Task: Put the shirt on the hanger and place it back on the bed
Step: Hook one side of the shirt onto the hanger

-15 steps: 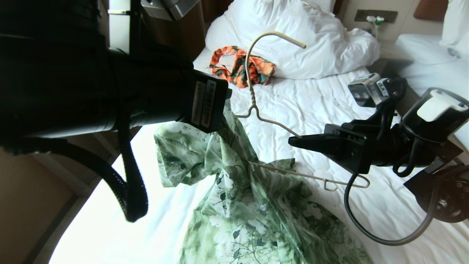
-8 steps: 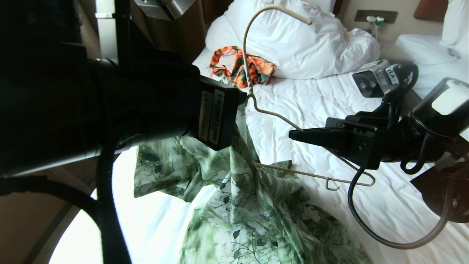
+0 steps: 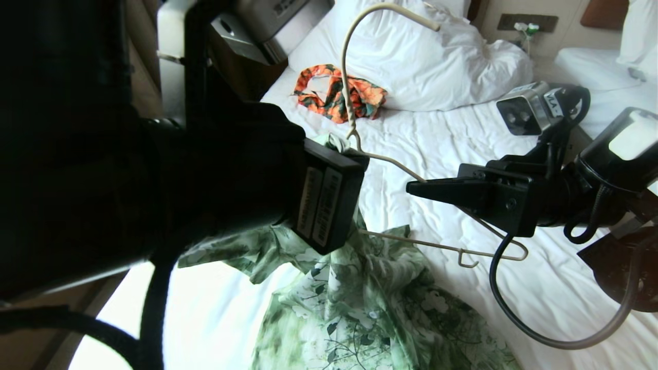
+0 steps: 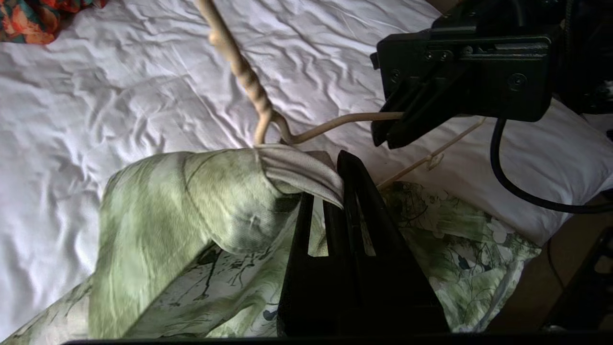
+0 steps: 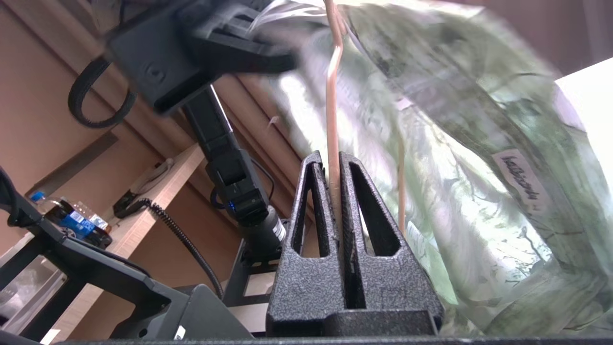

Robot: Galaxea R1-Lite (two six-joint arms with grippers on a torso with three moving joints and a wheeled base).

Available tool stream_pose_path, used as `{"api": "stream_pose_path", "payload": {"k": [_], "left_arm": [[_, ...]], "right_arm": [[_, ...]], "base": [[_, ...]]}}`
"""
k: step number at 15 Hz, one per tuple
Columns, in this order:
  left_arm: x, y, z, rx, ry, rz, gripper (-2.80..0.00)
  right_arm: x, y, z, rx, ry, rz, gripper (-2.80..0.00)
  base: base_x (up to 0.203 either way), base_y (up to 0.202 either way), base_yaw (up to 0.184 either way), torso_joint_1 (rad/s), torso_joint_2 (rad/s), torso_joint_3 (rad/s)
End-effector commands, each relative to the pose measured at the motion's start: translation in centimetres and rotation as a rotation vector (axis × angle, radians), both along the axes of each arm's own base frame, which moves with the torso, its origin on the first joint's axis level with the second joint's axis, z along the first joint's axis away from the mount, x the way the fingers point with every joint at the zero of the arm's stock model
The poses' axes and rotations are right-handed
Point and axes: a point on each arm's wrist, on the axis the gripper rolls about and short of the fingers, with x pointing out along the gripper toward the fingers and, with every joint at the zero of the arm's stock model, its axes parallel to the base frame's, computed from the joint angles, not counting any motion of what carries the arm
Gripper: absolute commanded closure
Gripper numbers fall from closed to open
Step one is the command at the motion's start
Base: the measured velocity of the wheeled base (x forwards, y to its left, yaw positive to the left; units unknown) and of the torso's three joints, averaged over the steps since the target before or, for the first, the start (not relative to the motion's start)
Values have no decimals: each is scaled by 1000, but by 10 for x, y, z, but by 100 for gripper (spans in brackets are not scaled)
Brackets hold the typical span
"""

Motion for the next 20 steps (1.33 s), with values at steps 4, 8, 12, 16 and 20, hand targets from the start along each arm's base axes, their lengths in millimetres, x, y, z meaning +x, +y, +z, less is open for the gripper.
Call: {"api": "stream_pose_path", "payload": {"k": [4, 8, 12, 16, 20], "left_arm": [[-2, -5, -2, 4, -2, -11, 0], [-1, -6, -2, 7, -2, -13, 0], [-1, -17, -13, 49, 15, -29, 0], [-4, -23, -19, 71, 24, -49, -280], [-16, -25, -24, 86, 32, -93, -280]], "right_arm": [[2, 9, -11, 4, -9, 32, 0], [8, 18, -23, 16, -34, 51, 0], [10, 19, -24, 38, 19, 69, 0], [9, 18, -28, 34, 15, 64, 0], [12, 18, -21, 46, -7, 58, 0]], "base": [[0, 0, 0, 0, 0, 0], [0, 0, 0, 0, 0, 0], [0, 0, 0, 0, 0, 0], [0, 0, 0, 0, 0, 0], [0, 0, 0, 0, 0, 0]]}}
